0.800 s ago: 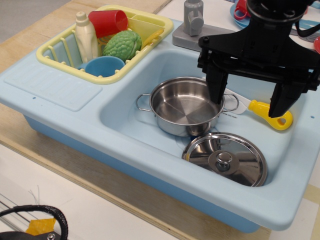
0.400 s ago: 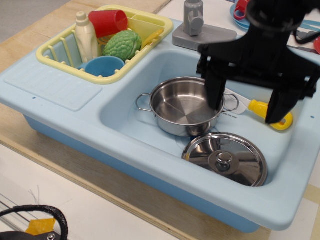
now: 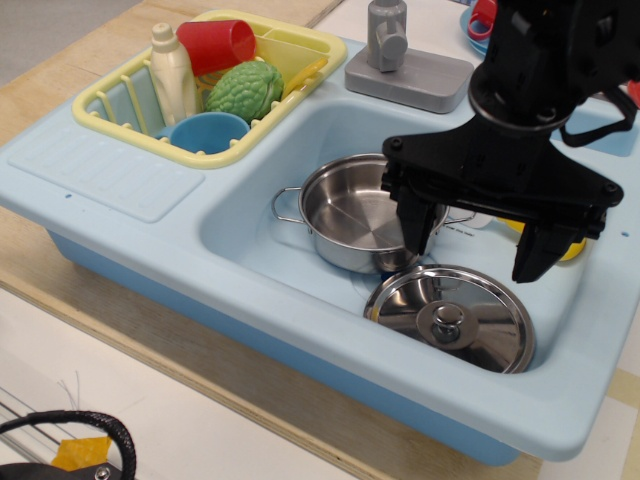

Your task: Put lid on pot or pan

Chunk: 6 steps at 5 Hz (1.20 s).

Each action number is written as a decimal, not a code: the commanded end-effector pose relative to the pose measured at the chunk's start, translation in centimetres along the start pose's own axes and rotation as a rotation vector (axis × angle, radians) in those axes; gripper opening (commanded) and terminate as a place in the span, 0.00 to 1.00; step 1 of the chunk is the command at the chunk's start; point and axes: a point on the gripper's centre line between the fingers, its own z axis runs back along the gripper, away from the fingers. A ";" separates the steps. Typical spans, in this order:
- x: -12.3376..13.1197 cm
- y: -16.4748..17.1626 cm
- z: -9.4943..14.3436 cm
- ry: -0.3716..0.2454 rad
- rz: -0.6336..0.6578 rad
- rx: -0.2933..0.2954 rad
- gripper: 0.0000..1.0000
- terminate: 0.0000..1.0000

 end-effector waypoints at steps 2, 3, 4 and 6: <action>-0.2 0.7 -1.7 0.023 0.028 -0.021 1.00 0.00; -0.5 1.0 -2.4 0.037 0.043 -0.020 1.00 0.00; -0.8 1.3 -3.2 0.039 0.050 -0.036 1.00 0.00; -0.6 1.4 -4.4 0.055 0.042 -0.057 1.00 0.00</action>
